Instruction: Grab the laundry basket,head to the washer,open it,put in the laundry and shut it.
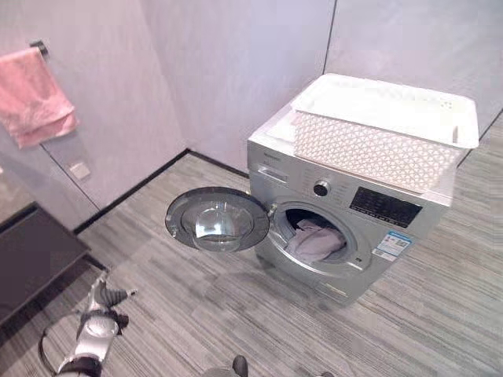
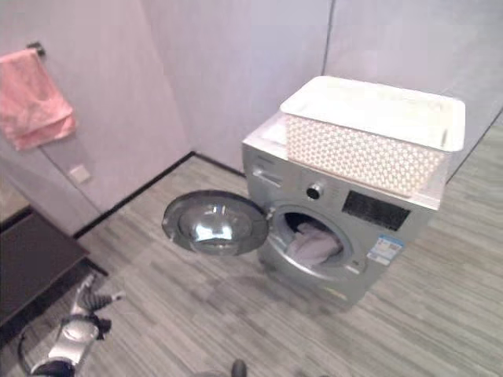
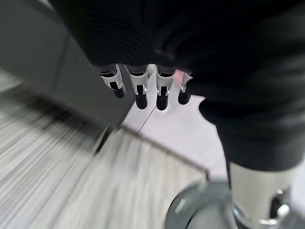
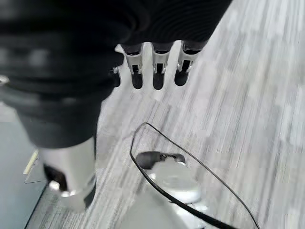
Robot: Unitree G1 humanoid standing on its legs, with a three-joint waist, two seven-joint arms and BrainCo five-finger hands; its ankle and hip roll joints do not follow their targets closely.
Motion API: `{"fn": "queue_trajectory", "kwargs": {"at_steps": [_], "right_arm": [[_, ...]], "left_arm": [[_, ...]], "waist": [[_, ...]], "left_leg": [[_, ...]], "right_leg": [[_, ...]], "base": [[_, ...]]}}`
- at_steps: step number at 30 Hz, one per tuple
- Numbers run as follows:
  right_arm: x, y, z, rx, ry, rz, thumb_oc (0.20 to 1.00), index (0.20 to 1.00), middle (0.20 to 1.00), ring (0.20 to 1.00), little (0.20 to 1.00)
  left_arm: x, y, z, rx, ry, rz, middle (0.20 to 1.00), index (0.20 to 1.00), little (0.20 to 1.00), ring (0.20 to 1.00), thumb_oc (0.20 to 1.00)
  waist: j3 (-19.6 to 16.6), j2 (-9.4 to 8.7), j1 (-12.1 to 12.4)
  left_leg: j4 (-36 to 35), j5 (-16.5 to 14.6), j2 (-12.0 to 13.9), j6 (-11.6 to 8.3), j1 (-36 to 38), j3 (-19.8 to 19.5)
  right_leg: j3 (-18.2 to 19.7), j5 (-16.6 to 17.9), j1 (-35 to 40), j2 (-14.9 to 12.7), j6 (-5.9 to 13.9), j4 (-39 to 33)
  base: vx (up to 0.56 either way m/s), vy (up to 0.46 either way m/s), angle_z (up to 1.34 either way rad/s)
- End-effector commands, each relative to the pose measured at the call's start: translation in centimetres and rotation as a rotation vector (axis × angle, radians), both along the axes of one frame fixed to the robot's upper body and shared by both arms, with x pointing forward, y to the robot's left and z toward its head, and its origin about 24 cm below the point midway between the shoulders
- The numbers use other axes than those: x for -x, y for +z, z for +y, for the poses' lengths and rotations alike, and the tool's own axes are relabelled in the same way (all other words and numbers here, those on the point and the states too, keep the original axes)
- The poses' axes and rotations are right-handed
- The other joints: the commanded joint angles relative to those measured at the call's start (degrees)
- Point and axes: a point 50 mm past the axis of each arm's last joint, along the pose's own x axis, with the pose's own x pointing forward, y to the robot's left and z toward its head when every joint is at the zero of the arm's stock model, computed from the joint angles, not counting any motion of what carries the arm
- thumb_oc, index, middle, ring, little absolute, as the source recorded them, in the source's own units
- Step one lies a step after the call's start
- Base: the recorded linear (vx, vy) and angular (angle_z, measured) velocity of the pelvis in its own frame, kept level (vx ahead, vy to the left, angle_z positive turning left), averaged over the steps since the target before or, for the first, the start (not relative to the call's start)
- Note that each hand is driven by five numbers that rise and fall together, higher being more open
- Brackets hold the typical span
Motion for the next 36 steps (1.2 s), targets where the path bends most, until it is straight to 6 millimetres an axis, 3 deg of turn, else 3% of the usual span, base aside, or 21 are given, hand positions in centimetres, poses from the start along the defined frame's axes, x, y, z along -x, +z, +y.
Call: {"fn": "queue_trajectory", "kwargs": {"at_steps": [1, 3, 4, 5, 6, 8, 9, 11, 13, 16, 18, 21, 24, 27, 29, 30, 31, 33, 36], "right_arm": [[-3.0, 0.5, -0.4, 0.012, 0.03, -0.064, 1.0, 1.0, 1.0, 1.0, 1.0], [-4.0, 0.4, 0.2, 0.002, 0.077, -0.077, 1.0, 1.0, 1.0, 1.0, 1.0], [-4.9, 0.5, 0.4, 0.003, 0.098, -0.102, 1.0, 1.0, 1.0, 1.0, 1.0], [-5.5, 0.4, 0.9, -0.006, 0.111, -0.121, 1.0, 1.0, 1.0, 1.0, 1.0], [-6.0, 0.3, 1.6, -0.024, 0.13, -0.14, 1.0, 1.0, 1.0, 1.0, 1.0], [-6.5, 0.0, 2.8, -0.055, 0.167, -0.165, 1.0, 1.0, 1.0, 1.0, 1.0], [-6.4, -0.1, 3.2, -0.065, 0.175, -0.169, 1.0, 1.0, 1.0, 1.0, 1.0], [-5.9, -0.4, 4.1, -0.087, 0.196, -0.159, 1.0, 1.0, 1.0, 1.0, 1.0], [-6.2, -0.5, 4.9, -0.114, 0.243, -0.187, 1.0, 1.0, 1.0, 1.0, 1.0], [-6.1, -0.5, 5.2, -0.127, 0.324, -0.187, 1.0, 1.0, 1.0, 1.0, 1.0], [-5.7, -0.4, 4.7, -0.112, 0.361, -0.163, 1.0, 1.0, 1.0, 1.0, 1.0], [-5.6, -0.3, 3.8, -0.077, 0.367, -0.14, 1.0, 1.0, 1.0, 1.0, 1.0], [-5.9, -0.1, 3.5, -0.064, 0.342, -0.151, 1.0, 1.0, 1.0, 1.0, 1.0], [-6.4, 0.2, 2.9, -0.045, 0.333, -0.177, 1.0, 1.0, 1.0, 1.0, 1.0], [-6.2, 0.2, 2.9, -0.04, 0.33, -0.174, 1.0, 1.0, 1.0, 1.0, 1.0], [-5.6, 0.2, 2.4, -0.034, 0.308, -0.161, 1.0, 1.0, 1.0, 1.0, 1.0], [-5.5, 0.2, 2.4, -0.035, 0.307, -0.161, 1.0, 1.0, 1.0, 1.0, 1.0], [-6.1, 0.3, 2.5, -0.044, 0.345, -0.169, 1.0, 1.0, 1.0, 1.0, 1.0], [-9.1, 1.0, 3.1, -0.036, 0.404, -0.252, 1.0, 1.0, 1.0, 1.0, 1.0]], "left_arm": [[-2.2, 4.8, 2.6, -0.14, 0.034, -0.149, 1.0, 1.0, 1.0, 1.0, 1.0], [-2.6, 5.9, 3.3, -0.178, 0.037, -0.162, 1.0, 1.0, 1.0, 1.0, 1.0], [-2.8, 6.2, 3.5, -0.177, 0.049, -0.163, 1.0, 1.0, 1.0, 1.0, 1.0], [-3.3, 6.6, 3.5, -0.176, 0.05, -0.175, 1.0, 1.0, 1.0, 1.0, 1.0], [-3.8, 7.0, 3.5, -0.17, 0.049, -0.182, 1.0, 1.0, 1.0, 1.0, 1.0], [-5.0, 7.6, 2.5, -0.155, 0.02, -0.221, 1.0, 1.0, 1.0, 1.0, 1.0], [-5.3, 7.8, 2.2, -0.144, 0.014, -0.238, 1.0, 1.0, 1.0, 1.0, 1.0], [-5.9, 7.9, 1.7, -0.131, -0.007, -0.243, 1.0, 1.0, 1.0, 1.0, 1.0], [-6.7, 8.3, 1.3, -0.153, -0.033, -0.244, 1.0, 1.0, 1.0, 1.0, 1.0], [-8.8, 9.9, -0.1, -0.15, -0.085, -0.295, 1.0, 1.0, 1.0, 1.0, 1.0], [-9.9, 11.2, -0.4, -0.2, -0.114, -0.294, 1.0, 1.0, 1.0, 1.0, 1.0], [-11.1, 13.6, -0.1, -0.27, -0.129, -0.314, 1.0, 1.0, 1.0, 1.0, 1.0], [-11.2, 15.0, 0.9, -0.329, -0.113, -0.302, 1.0, 1.0, 1.0, 1.0, 1.0], [-11.5, 15.0, 0.8, -0.32, -0.101, -0.297, 1.0, 1.0, 1.0, 1.0, 1.0], [-11.3, 14.4, 0.9, -0.314, -0.086, -0.276, 1.0, 1.0, 1.0, 1.0, 1.0], [-12.2, 14.7, 0.0, -0.323, -0.105, -0.279, 1.0, 1.0, 1.0, 1.0, 1.0], [-12.2, 14.7, 0.0, -0.323, -0.106, -0.279, 1.0, 1.0, 1.0, 1.0, 1.0], [-12.6, 16.2, 0.3, -0.386, -0.112, -0.27, 1.0, 1.0, 1.0, 1.0, 1.0], [-13.4, 20.3, 0.9, -0.411, -0.065, -0.355, 1.0, 1.0, 1.0, 1.0, 1.0]], "waist": [[1.37, -0.8, -1.04], [1.03, -0.31, -0.45], [1.1, 0.06, -0.47], [1.58, 0.63, -0.74], [1.67, 1.12, -1.21], [2.23, 1.01, -1.63], [2.31, 0.51, -1.65], [2.16, -0.96, -1.23], [2.52, -2.39, -1.7], [4.23, -3.59, -1.9], [4.97, -3.84, -2.48], [5.16, -3.83, -2.96], [5.04, -3.54, -2.68], [5.29, -2.56, -3.56], [5.07, -1.99, -3.52], [4.46, -1.0, -4.86], [4.51, -1.06, -4.79], [4.33, -0.98, -4.86], [6.37, -2.74, -5.23]], "left_leg": [[5.56, -8.45, 5.1, -1.63, -1.67, -2.47], [1.22, -6.99, 5.24, -1.07, 1.12, -0.74], [-0.29, -6.28, 5.27, -0.63, 1.77, -0.24], [-1.7, -5.26, 5.69, -0.32, 2.52, 0.49], [-2.93, -4.18, 6.0, -0.03, 2.94, 0.8], [-4.44, -2.21, 5.97, 0.17, 3.63, -0.02], [-5.1, -1.61, 5.64, -0.04, 3.88, -0.27], [-6.58, -0.8, 4.43, -0.21, 4.38, -1.14], [-5.54, -0.56, 4.21, -0.63, 2.96, -2.12], [1.29, -2.06, 3.74, -1.86, -0.97, -3.25], [4.2, -2.18, 4.72, -2.65, -2.9, -4.89], [2.12, 2.31, 10.36, -4.46, -5.3, -6.96], [-7.65, 5.4, 14.88, -5.12, -4.8, -12.14], [-9.63, 6.58, 17.77, -5.9, -4.75, -8.16], [-9.15, 6.97, 17.34, -6.48, -4.06, -8.01], [-7.34, 7.83, 15.96, -7.07, -4.68, -5.33], [-7.34, 7.8, 15.92, -7.05, -4.59, -5.26], [-5.61, 6.14, 13.49, -6.24, -4.96, -4.51], [-2.7, 4.4, 12.32, -5.02, -7.73, -1.7]], "right_leg": [[3.72, 14.12, 2.63, -5.16, 3.99, -2.07], [1.63, 15.48, 1.57, -5.07, 3.99, -3.28], [-0.17, 14.41, 0.29, -4.51, 3.83, -1.94], [-1.73, 11.36, -0.19, -2.84, 3.11, 0.45], [-1.94, 5.65, -0.8, 0.23, 1.75, 3.23], [1.0, -2.98, -1.03, 8.18, -0.24, 7.55], [2.49, -5.02, -0.79, 10.57, -0.71, 7.87], [5.41, -7.93, 0.28, 14.09, -3.96, 7.11], [9.88, -8.64, -0.6, 17.35, -5.62, 7.67], [7.17, -8.19, -1.12, 17.38, -6.97, 7.59], [6.03, -8.65, -0.88, 17.57, -7.42, 7.48], [4.99, -9.54, -0.77, 17.08, -6.89, 7.81], [7.19, -11.78, -0.29, 17.48, -6.6, 8.76], [8.02, -12.22, 0.53, 16.0, -5.67, 9.18], [8.35, -12.28, 2.23, 15.3, -5.07, 8.11], [8.98, -11.21, 3.91, 12.82, -3.67, 6.69], [9.02, -11.19, 4.0, 12.76, -3.64, 6.62], [11.44, -9.08, 3.04, 9.59, -1.77, 5.17], [14.32, -5.27, -1.33, 7.3, 0.21, 4.54]], "base": [[0.01, 0.126, -0.43], [0.0, 0.103, -0.6], [-0.05, 0.108, -0.95], [-0.05, 0.121, -1.01], [-0.03, 0.089, -0.72], [-0.01, 0.001, -0.11], [-0.01, -0.061, 0.2], [0.02, -0.09, 0.4], [-0.03, -0.142, 0.72], [-0.1, -0.137, 0.66], [-0.05, -0.078, 0.8], [0.04, 0.038, 0.41], [0.17, 0.154, 0.27], [0.19, 0.24, -0.15], [0.3, 0.315, -0.39], [0.36, 0.4, -0.34], [0.36, 0.538, -0.11], [0.16, 0.42, -0.22], [-0.04, 0.276, -0.84]]}}
